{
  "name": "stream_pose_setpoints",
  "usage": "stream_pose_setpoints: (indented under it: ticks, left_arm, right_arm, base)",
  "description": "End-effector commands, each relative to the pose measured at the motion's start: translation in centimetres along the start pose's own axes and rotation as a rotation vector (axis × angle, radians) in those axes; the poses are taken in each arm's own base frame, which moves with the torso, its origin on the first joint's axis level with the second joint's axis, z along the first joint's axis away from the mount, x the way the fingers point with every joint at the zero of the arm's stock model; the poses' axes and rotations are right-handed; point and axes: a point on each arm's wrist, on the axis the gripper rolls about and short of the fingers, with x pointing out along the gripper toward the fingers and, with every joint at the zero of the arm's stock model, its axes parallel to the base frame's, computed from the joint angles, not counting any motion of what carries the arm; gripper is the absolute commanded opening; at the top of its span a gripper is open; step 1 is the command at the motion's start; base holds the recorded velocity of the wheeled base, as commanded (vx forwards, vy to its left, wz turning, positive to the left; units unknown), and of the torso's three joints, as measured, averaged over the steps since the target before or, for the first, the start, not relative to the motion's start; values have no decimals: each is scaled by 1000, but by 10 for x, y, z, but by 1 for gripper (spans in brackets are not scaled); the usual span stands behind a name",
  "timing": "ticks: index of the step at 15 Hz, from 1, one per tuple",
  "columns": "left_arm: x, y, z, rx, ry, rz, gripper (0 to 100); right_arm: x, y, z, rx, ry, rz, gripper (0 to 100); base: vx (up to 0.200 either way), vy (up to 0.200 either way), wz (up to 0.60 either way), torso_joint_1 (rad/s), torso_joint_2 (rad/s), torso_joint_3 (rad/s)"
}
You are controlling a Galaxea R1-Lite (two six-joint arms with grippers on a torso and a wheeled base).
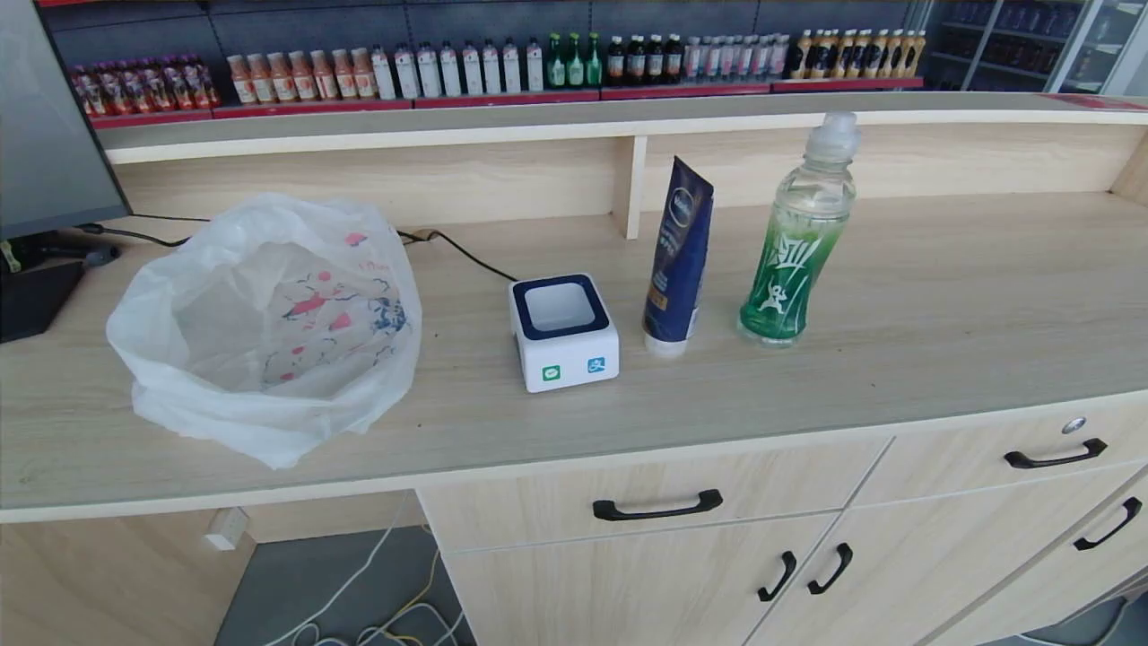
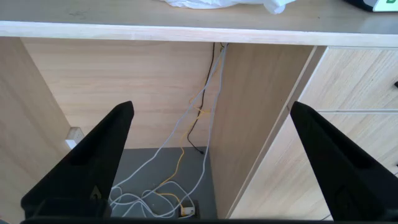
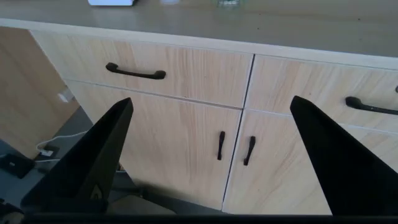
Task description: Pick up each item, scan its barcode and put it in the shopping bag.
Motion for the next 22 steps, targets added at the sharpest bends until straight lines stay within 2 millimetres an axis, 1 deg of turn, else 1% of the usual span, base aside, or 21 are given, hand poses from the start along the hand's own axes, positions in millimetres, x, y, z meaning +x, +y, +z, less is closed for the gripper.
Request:
stream_pose_setpoints:
  ticks: [1,3,5,6,9,11,12,13,15,16,17,19,22]
  left_arm:
    - [0,0,0,0,0,0,100]
    - [0,0,0,0,0,0,100]
    - [0,0,0,0,0,0,100]
    - [0,0,0,0,0,0,100]
    - [0,0,0,0,0,0,100]
    - [0,0,0,0,0,0,100]
    - [0,0,0,0,0,0,100]
    - [0,0,0,0,0,0,100]
    - [0,0,0,0,0,0,100]
    - [0,0,0,0,0,0,100]
    - [0,0,0,0,0,0,100]
    - [0,0,0,0,0,0,100]
    - [0,0,0,0,0,0,100]
  right_arm:
    - [23,-4,20,-1,99,57,100]
    - [35,-5,35,-25,117,74,100]
    - [46,-3,44,-53,135,189,100]
    - [59,-2,51,-61,166,237,100]
    - [85,4,65,-63,218,310,100]
    - [106,13,72,-76,208,385,100]
    - [113,15,73,-78,199,394,100]
    - [131,20,75,-82,169,405,100]
    - [161,27,77,-87,103,408,100]
    - [168,28,77,-89,88,401,100]
    - [184,32,79,-100,53,346,100]
    - [192,48,84,-101,35,310,100]
    - [200,51,87,-109,37,196,100]
  base:
    - [0,0,0,0,0,0]
    - [0,0,0,0,0,0]
    - [0,0,0,0,0,0]
    - [0,0,0,0,0,0]
    - [0,0,0,0,0,0]
    - [0,0,0,0,0,0]
    - [0,0,0,0,0,0]
    - [0,0,0,0,0,0]
    - [0,0,0,0,0,0]
    - [0,0,0,0,0,0]
    - [0,0,0,0,0,0]
    - [0,0,0,0,0,0]
    - [0,0,0,0,0,0]
